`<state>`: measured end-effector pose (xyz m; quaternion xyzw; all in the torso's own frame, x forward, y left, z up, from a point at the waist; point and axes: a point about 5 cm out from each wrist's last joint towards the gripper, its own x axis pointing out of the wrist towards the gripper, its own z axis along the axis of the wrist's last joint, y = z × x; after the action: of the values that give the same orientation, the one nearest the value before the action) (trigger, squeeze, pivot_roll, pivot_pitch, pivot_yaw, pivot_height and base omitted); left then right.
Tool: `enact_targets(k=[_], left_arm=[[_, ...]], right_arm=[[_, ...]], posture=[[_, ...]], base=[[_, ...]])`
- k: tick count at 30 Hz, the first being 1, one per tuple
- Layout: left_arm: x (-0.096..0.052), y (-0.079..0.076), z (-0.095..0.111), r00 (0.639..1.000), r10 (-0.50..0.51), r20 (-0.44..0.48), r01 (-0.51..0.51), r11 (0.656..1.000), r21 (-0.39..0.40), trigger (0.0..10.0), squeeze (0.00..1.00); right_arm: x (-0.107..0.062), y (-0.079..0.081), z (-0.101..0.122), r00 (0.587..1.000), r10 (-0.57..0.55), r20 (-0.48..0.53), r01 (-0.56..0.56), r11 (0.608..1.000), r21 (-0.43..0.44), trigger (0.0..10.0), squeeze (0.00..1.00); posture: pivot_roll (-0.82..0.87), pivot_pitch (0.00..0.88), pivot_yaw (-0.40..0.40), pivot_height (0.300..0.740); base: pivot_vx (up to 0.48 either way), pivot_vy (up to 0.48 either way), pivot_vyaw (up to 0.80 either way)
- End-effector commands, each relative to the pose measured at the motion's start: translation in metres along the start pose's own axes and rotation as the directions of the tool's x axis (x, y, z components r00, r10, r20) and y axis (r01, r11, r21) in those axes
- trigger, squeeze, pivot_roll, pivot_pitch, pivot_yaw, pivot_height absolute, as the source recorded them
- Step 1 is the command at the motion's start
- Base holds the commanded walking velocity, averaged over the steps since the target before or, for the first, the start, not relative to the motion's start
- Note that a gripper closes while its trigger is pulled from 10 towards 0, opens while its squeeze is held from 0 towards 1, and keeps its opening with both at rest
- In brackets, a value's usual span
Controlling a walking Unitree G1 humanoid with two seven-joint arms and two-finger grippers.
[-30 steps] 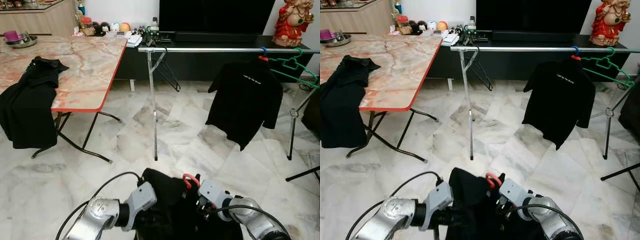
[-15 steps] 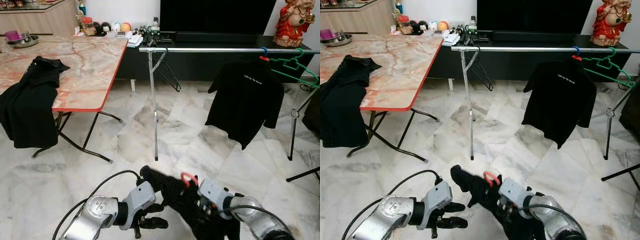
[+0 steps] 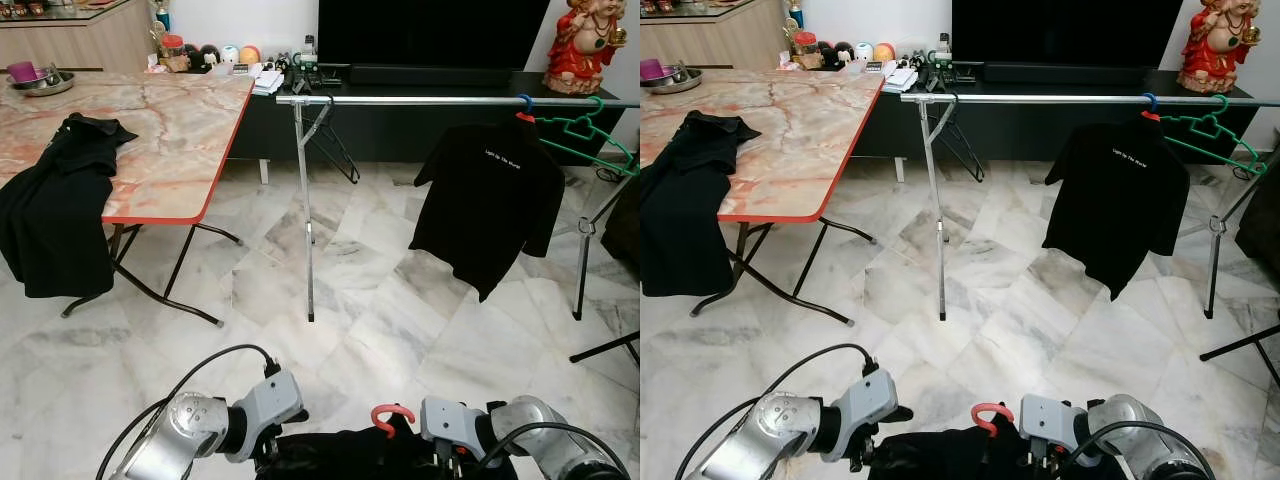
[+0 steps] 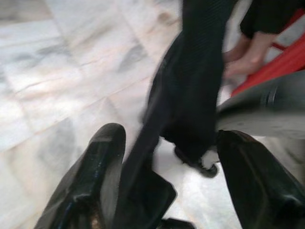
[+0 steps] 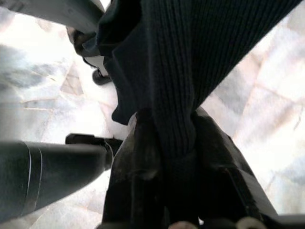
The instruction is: Hang hanger
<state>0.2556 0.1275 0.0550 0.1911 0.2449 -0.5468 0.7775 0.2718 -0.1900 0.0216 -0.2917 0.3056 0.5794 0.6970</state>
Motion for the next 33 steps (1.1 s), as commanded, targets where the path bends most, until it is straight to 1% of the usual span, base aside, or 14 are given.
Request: enact_targets(k=[1, 3, 4, 7, 14, 20, 25, 27, 28, 29, 33], left_arm=[[0.003, 0.0, -0.001, 1.0, -0.011, -0.029, 0.012, 1.0, 0.021, 10.0, 0.0], [0.005, -0.001, -0.002, 1.0, -0.012, -0.027, 0.012, 1.0, 0.019, 10.0, 0.0], [0.008, -0.001, -0.001, 1.0, -0.002, -0.015, 0.003, 1.0, 0.009, 10.0, 0.0], [0.013, -0.001, -0.001, 1.0, -0.003, -0.005, 0.003, 1.0, 0.0, 10.0, 0.0], [0.018, -0.005, 0.001, 0.999, -0.04, 0.002, 0.04, 0.999, -0.004, 10.0, 0.0], [0.022, -0.006, 0.001, 0.998, -0.062, 0.003, 0.062, 0.998, -0.009, 10.0, 0.0], [0.023, -0.006, 0.001, 0.998, -0.067, 0.006, 0.067, 0.998, -0.011, 10.0, 0.0], [0.024, -0.006, 0.001, 0.998, -0.068, 0.008, 0.068, 0.998, -0.015, 9.8, 0.0], [0.024, -0.006, 0.001, 0.998, -0.068, 0.01, 0.068, 0.998, -0.017, 3.8, 0.0], [0.024, -0.006, 0.0, 0.998, -0.068, 0.012, 0.068, 0.997, -0.02, 0.0, 0.0], [0.025, -0.006, 0.0, 0.998, -0.064, 0.014, 0.064, 0.998, -0.022, 0.0, 0.0]], right_arm=[[-0.001, -0.006, 0.014, 0.998, -0.002, 0.065, 0.005, 0.999, -0.041, 0.0, 0.0], [0.0, -0.005, 0.017, 0.997, 0.011, 0.079, -0.007, 0.999, -0.046, 0.0, 0.0], [0.001, -0.004, 0.021, 0.993, 0.04, 0.111, -0.035, 0.998, -0.048, 0.0, 0.0], [0.002, 0.001, 0.025, 0.985, 0.105, 0.137, -0.098, 0.993, -0.06, 0.0, 0.0], [0.004, 0.0, 0.03, 0.982, 0.093, 0.162, -0.083, 0.994, -0.066, 0.0, 0.0], [0.009, -0.005, 0.044, 0.973, 0.073, 0.22, -0.058, 0.996, -0.073, 0.0, 0.0], [0.011, -0.008, 0.05, 0.97, 0.053, 0.237, -0.035, 0.996, -0.081, 0.0, 0.0], [0.011, -0.009, 0.052, 0.968, 0.054, 0.246, -0.035, 0.996, -0.081, 0.0, 0.0], [0.011, -0.009, 0.054, 0.966, 0.053, 0.255, -0.034, 0.996, -0.08, 0.0, 0.0], [0.011, -0.009, 0.054, 0.965, 0.052, 0.259, -0.033, 0.996, -0.079, 0.0, 0.0], [0.011, -0.01, 0.055, 0.963, 0.044, 0.267, -0.024, 0.997, -0.077, 0.0, 0.0]], posture=[[0.11, 0.074, -0.061, 0.74], [0.11, 0.075, -0.059, 0.74], [0.11, 0.075, -0.06, 0.74], [0.11, 0.078, -0.061, 0.74], [0.11, 0.081, -0.063, 0.74], [0.11, 0.081, -0.063, 0.74], [0.11, 0.081, -0.064, 0.74], [0.11, 0.081, -0.064, 0.74], [0.11, 0.081, -0.064, 0.74], [0.11, 0.082, -0.064, 0.74], [0.11, 0.083, -0.064, 0.74]], base=[[0.0, 0.0, 0.0], [0.0, 0.0, 0.0], [0.0, 0.0, 0.0], [0.0, 0.0, 0.0], [0.0, 0.0, 0.0], [0.0, 0.0, 0.0], [0.0, 0.0, 0.0], [0.0, 0.0, 0.0], [0.0, 0.0, 0.0], [0.0, 0.0, 0.0], [0.0, 0.0, 0.0]])
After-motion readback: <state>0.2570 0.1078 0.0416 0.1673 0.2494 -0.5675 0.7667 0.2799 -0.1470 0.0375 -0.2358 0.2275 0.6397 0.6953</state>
